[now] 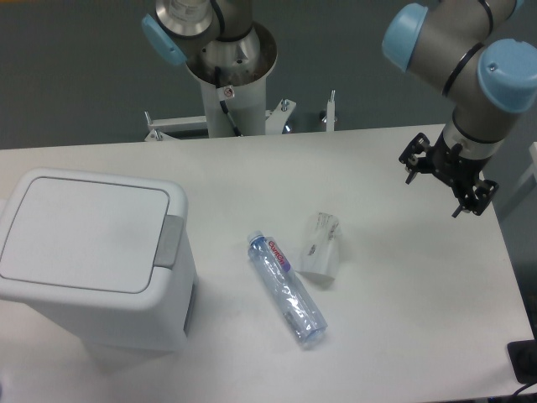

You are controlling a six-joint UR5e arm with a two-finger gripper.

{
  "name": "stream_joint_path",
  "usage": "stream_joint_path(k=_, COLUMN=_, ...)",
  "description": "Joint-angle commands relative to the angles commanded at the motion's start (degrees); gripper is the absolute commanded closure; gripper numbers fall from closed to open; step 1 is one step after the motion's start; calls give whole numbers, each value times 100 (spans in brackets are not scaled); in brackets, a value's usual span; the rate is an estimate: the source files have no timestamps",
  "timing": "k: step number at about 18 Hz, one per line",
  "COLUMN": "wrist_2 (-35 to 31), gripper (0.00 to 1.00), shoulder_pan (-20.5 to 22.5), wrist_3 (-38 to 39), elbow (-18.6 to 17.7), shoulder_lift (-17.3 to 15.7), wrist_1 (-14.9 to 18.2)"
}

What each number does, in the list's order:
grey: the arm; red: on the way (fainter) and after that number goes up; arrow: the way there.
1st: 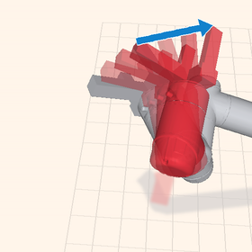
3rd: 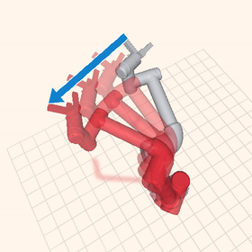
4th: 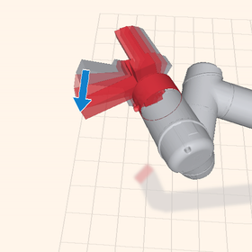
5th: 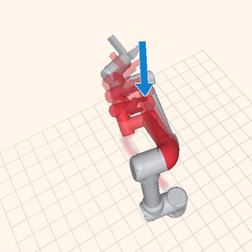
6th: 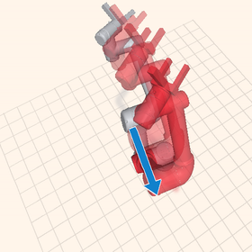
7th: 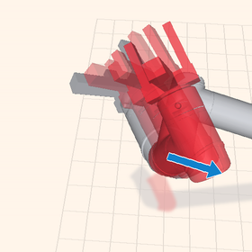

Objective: Open the trash can

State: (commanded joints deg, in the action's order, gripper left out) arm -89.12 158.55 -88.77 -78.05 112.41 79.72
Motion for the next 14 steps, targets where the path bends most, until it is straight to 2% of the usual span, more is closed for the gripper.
stream_joint_path(k=10, wrist_2=35, gripper=0, shoulder_pan=-79, wrist_3=105, elbow=-9, shoulder_lift=-17, wrist_1=-26)
stream_joint_path(k=14, wrist_2=332, gripper=0, shoulder_pan=-88, wrist_3=658, elbow=-26, shoulder_lift=-114, wrist_1=-26)
